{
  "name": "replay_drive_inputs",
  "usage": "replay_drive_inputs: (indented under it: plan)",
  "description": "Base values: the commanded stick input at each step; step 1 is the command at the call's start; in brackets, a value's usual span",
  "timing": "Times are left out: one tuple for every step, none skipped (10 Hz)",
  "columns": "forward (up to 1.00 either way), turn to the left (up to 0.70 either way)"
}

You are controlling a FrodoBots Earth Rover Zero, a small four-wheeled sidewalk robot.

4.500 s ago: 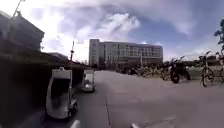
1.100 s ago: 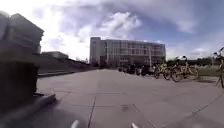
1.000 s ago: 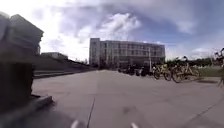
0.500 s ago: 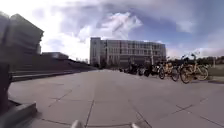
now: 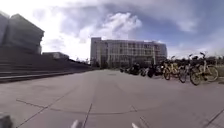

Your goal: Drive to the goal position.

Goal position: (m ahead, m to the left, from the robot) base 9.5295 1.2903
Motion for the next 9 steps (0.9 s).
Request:
replay_drive_inputs:
  plan:
    - [1.00, 0.00]
    - [1.00, 0.00]
    - [1.00, 0.00]
    - [1.00, 0.00]
    - [1.00, 0.00]
    - [1.00, 0.00]
    - [1.00, 0.00]
    - [1.00, 0.00]
    - [1.00, 0.00]
